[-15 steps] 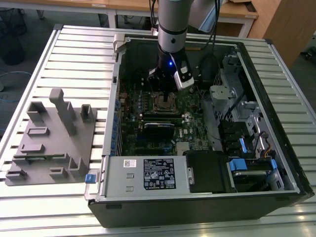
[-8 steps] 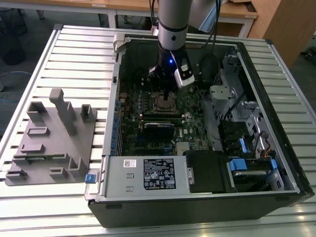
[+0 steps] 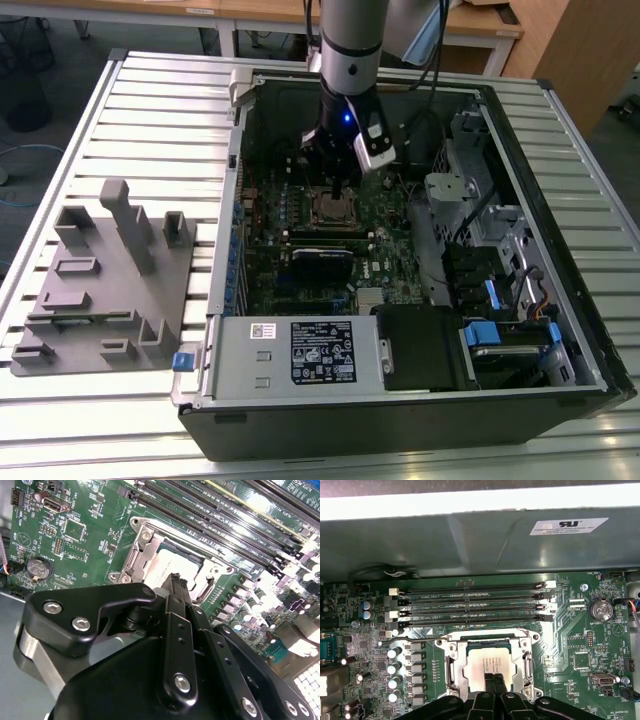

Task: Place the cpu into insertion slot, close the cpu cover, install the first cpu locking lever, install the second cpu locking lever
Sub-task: 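Install the first cpu locking lever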

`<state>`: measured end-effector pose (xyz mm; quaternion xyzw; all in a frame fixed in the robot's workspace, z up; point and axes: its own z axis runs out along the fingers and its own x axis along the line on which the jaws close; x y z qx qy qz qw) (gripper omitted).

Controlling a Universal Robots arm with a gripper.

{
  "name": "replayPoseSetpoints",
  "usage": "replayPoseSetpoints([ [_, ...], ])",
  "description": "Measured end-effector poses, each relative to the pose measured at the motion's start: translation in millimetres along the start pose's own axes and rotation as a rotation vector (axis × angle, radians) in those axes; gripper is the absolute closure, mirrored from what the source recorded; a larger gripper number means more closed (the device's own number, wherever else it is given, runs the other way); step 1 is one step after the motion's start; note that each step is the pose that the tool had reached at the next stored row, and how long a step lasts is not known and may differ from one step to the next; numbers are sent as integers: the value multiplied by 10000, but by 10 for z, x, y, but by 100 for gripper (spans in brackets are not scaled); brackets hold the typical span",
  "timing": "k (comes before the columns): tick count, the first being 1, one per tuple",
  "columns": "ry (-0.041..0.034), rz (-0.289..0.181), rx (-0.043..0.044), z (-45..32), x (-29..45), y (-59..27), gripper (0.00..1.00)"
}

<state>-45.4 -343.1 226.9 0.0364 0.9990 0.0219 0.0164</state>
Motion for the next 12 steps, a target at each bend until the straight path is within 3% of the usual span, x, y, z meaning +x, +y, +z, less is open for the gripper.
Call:
replayPoseSetpoints([
  [12, 0, 0, 1, -25, -1, 1, 90],
])
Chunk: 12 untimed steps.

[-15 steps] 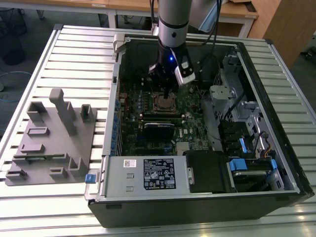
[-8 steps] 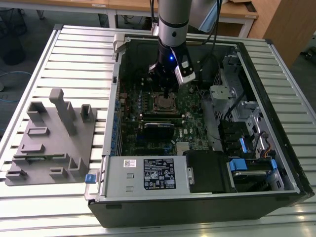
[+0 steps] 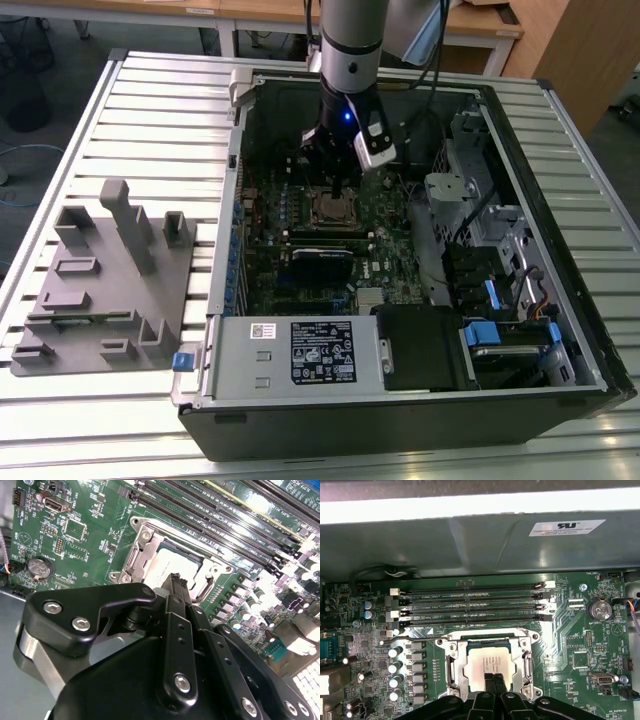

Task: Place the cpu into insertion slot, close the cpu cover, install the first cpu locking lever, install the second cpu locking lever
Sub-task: 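Install the first cpu locking lever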

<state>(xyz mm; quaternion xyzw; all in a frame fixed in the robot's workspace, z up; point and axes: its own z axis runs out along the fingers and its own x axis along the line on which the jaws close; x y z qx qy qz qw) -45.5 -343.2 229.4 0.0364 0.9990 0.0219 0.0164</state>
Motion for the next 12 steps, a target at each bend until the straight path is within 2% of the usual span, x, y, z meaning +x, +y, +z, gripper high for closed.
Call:
replayPoseSetpoints([
  [12, 0, 0, -1, -190, -6, 9, 90],
])
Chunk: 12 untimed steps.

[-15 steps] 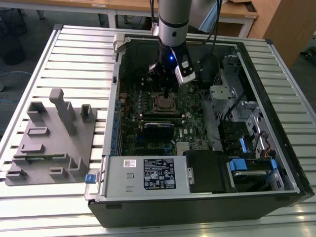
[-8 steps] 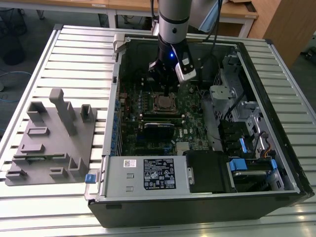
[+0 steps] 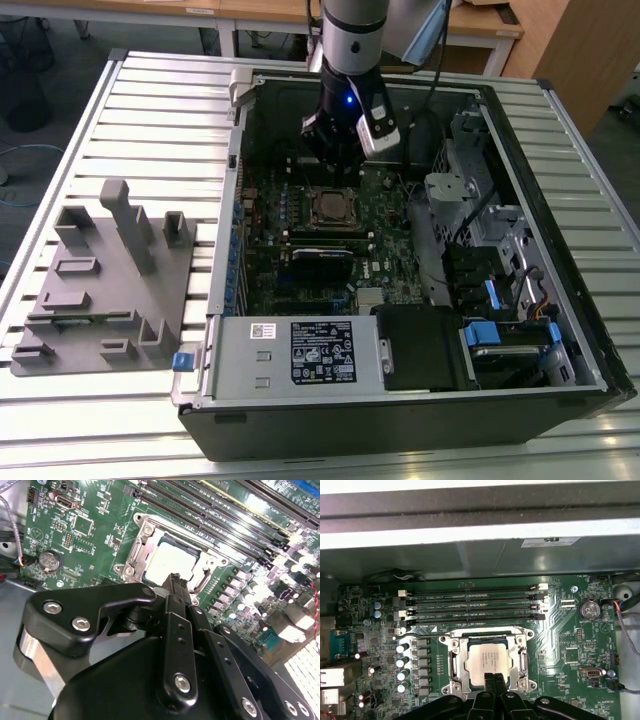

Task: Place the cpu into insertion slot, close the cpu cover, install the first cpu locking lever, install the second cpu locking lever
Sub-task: 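Install the first cpu locking lever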

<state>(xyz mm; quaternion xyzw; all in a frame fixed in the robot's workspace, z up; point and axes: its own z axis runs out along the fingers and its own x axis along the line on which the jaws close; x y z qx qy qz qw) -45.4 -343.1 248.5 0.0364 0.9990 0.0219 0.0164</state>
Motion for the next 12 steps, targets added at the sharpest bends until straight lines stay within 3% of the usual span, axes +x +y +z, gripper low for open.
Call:
replayPoseSetpoints([
  [8, 0, -1, 0, -6, 2, 0, 90],
  [12, 1, -1, 1, -6, 65, -5, 90],
])
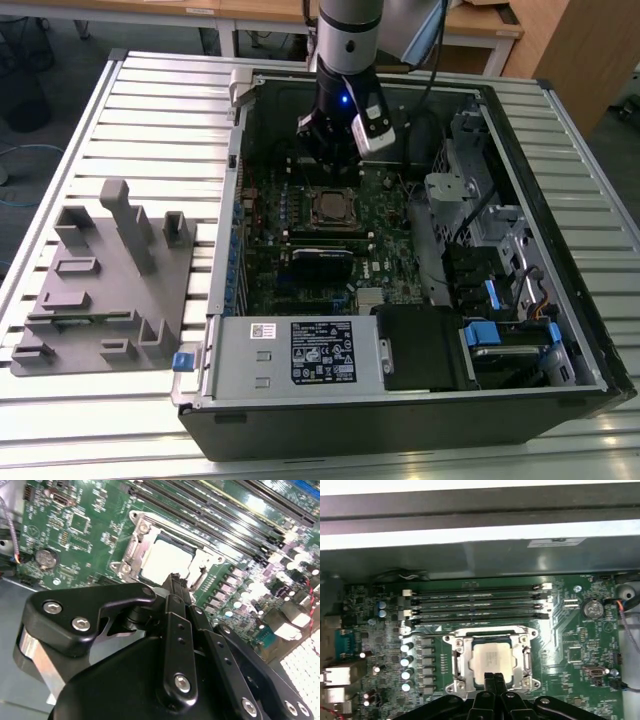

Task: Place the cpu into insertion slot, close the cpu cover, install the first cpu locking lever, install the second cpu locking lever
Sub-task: 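Install the first cpu locking lever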

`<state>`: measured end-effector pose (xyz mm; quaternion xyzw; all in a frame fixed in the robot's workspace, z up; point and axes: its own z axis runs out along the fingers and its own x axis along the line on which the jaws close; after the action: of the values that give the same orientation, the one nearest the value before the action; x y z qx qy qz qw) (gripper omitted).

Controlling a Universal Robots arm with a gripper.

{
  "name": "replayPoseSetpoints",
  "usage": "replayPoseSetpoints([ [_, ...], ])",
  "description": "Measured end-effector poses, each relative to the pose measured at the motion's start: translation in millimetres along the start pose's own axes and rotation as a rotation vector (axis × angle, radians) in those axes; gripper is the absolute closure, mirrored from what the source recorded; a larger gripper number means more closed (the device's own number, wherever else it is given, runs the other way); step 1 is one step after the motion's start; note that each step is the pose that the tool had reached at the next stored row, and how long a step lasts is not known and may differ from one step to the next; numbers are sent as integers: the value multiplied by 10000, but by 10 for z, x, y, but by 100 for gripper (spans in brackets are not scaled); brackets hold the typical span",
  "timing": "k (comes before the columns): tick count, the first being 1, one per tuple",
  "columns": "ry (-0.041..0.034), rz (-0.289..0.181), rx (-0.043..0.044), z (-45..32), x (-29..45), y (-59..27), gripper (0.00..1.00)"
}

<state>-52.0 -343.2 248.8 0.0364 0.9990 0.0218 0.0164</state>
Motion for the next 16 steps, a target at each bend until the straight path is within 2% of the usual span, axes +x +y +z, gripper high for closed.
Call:
replayPoseSetpoints([
  [6, -1, 2, -2, 0, 119, -8, 90],
  [16, 1, 1, 1, -11, 138, -9, 90],
])
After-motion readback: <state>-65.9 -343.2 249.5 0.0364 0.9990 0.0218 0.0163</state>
